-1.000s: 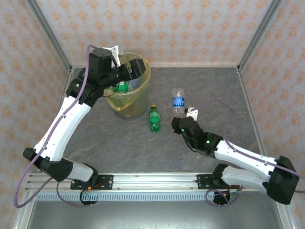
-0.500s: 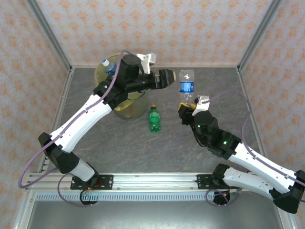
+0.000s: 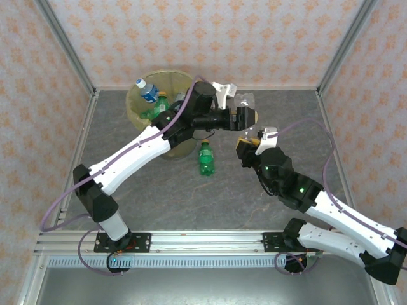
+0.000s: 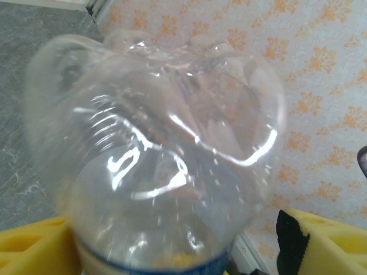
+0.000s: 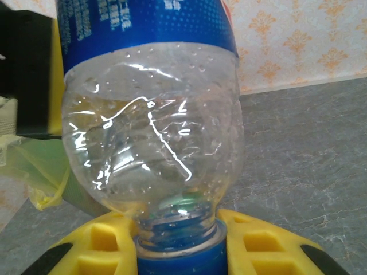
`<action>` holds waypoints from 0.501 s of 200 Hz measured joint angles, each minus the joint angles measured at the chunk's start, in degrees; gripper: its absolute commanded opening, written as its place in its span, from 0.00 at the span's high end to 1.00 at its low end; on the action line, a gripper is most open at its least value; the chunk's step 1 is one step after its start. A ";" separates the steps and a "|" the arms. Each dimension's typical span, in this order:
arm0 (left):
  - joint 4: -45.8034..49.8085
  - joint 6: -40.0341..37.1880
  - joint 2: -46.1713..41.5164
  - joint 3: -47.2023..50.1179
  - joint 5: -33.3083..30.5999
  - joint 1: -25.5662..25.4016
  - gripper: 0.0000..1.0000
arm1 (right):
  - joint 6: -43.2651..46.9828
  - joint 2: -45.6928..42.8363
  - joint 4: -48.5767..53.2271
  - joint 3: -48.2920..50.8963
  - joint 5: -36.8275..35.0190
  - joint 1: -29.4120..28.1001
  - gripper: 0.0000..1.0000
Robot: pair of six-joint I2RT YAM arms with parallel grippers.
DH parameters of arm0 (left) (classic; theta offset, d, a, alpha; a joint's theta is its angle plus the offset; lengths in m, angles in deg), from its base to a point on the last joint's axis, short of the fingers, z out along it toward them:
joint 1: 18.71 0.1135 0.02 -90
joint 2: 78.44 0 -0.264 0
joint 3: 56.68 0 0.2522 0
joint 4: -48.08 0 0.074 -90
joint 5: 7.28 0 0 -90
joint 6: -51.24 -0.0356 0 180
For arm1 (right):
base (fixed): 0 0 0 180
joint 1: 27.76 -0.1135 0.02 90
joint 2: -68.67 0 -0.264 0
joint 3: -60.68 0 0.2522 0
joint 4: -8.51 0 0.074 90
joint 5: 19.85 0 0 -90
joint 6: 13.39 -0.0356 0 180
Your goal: Put the plastic bottles in the bin
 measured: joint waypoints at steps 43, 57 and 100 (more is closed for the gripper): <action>2.71 -1.25 2.16 -3.96 -0.42 0.00 0.26 | 0.02 -0.09 -0.13 0.00 1.09 0.00 0.73; 4.11 -2.27 2.71 -5.31 -0.79 0.00 0.31 | 0.04 -0.15 -0.44 -0.02 1.09 0.00 0.73; 6.27 -4.48 3.43 -6.95 -1.92 0.00 0.54 | 0.17 -0.39 -0.63 -0.02 1.11 0.00 0.69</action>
